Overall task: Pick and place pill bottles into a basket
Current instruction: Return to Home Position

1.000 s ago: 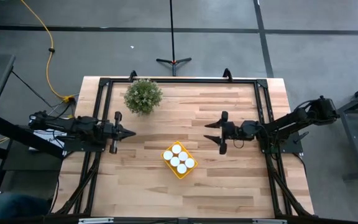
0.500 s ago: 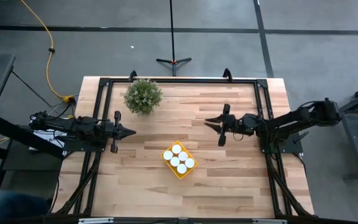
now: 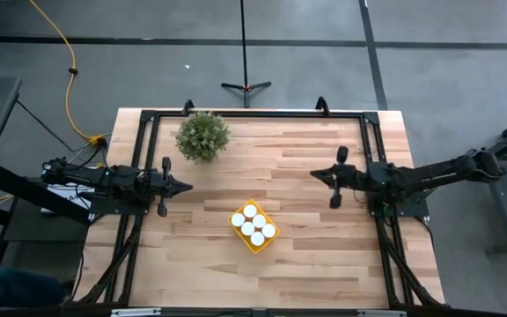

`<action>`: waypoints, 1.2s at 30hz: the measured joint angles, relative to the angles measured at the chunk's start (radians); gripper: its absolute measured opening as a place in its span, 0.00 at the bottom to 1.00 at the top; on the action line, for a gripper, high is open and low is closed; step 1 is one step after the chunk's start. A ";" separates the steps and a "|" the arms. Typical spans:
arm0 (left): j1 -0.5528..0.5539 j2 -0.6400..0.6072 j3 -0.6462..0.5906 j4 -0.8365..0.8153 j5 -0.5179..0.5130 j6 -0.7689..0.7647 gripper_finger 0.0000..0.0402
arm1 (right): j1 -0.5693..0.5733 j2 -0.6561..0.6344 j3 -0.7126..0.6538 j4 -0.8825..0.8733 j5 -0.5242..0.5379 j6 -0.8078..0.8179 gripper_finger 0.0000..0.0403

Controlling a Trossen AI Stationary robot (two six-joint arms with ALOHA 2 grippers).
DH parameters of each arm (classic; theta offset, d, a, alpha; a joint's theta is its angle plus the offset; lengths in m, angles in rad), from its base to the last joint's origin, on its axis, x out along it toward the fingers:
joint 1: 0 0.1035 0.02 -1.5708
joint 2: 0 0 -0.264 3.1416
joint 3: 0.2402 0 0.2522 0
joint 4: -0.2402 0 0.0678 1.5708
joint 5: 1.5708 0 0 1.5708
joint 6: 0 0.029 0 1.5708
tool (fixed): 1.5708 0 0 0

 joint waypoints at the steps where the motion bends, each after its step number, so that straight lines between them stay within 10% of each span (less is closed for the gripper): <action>1: 0.000 0.000 0.000 0.000 -0.009 0.000 0.06 | 0.015 -0.035 -0.009 -0.008 -0.004 -0.015 0.00; 17: 0.000 0.000 0.000 0.008 -0.022 0.018 0.06 | -0.202 -0.348 -0.186 0.008 -0.272 0.022 0.00; 36: 0.000 0.000 -0.003 0.042 -0.023 -0.035 0.06 | -0.092 -0.659 -0.201 -0.349 -0.094 0.087 0.00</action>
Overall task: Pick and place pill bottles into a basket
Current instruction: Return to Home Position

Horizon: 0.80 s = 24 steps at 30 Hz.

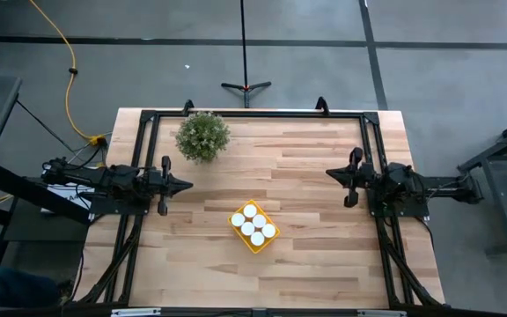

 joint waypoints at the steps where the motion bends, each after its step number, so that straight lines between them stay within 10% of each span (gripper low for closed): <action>1: 0.000 0.000 -0.009 0.029 0.008 0.016 0.06 | 0.003 0.001 0.000 0.000 0.001 0.003 0.00; 15: 0.000 0.006 -0.051 0.134 0.097 0.073 0.06 | 0.004 0.000 0.000 -0.007 -0.017 -0.005 0.00; 24: 0.000 0.010 -0.052 0.134 0.092 0.097 0.24 | 0.004 0.000 -0.001 -0.008 -0.019 -0.013 0.00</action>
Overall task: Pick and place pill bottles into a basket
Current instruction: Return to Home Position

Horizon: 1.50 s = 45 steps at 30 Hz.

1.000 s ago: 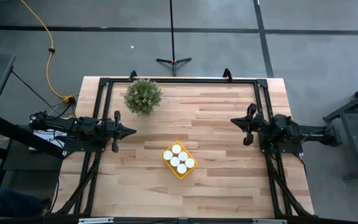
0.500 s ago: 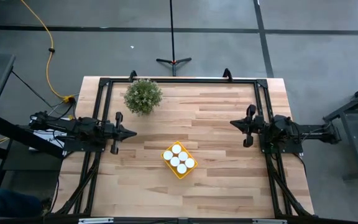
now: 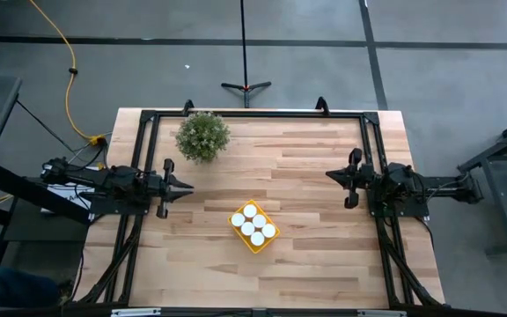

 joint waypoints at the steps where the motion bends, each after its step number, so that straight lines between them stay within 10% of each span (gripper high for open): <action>1: 0.000 0.000 0.000 0.000 0.000 0.000 0.25 | 0.000 0.000 0.000 0.000 0.000 -0.007 0.00; 45: 0.000 0.000 0.000 0.000 -0.002 -0.004 0.28 | 0.000 0.000 -0.001 -0.001 0.002 -0.021 0.00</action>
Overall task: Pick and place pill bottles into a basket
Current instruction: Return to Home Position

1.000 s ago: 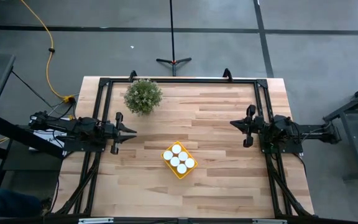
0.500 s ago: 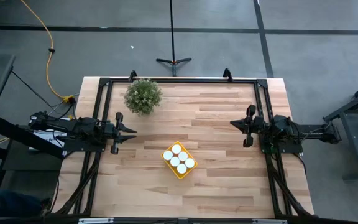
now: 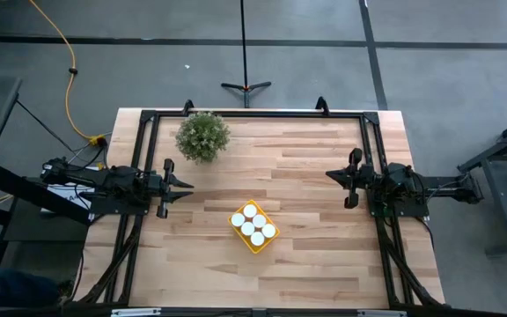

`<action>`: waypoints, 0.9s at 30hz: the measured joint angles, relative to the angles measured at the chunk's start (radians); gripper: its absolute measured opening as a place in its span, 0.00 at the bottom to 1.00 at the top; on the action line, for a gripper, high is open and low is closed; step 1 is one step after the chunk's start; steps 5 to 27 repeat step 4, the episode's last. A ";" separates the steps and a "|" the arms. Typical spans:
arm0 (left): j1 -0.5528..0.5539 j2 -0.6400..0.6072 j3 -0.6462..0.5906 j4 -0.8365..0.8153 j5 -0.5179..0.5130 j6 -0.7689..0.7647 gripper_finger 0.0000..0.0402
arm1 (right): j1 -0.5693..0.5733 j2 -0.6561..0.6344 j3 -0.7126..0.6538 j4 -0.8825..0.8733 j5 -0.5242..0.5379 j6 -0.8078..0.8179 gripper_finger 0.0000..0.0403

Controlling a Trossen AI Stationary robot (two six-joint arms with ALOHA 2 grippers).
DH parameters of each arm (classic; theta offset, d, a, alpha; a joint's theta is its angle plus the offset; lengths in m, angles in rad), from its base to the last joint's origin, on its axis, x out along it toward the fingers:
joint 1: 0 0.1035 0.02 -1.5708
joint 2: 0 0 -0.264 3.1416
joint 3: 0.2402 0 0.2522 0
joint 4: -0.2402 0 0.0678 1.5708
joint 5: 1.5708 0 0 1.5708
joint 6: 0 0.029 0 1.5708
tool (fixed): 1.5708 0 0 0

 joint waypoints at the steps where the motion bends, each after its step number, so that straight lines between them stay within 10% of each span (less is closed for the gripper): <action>1: 0.000 0.000 0.000 0.000 0.000 0.000 0.28 | 0.000 0.000 0.000 0.000 0.000 0.000 0.00; 27: 0.000 0.000 0.000 0.000 0.000 0.000 0.28 | 0.000 0.000 0.000 0.000 0.000 0.000 0.00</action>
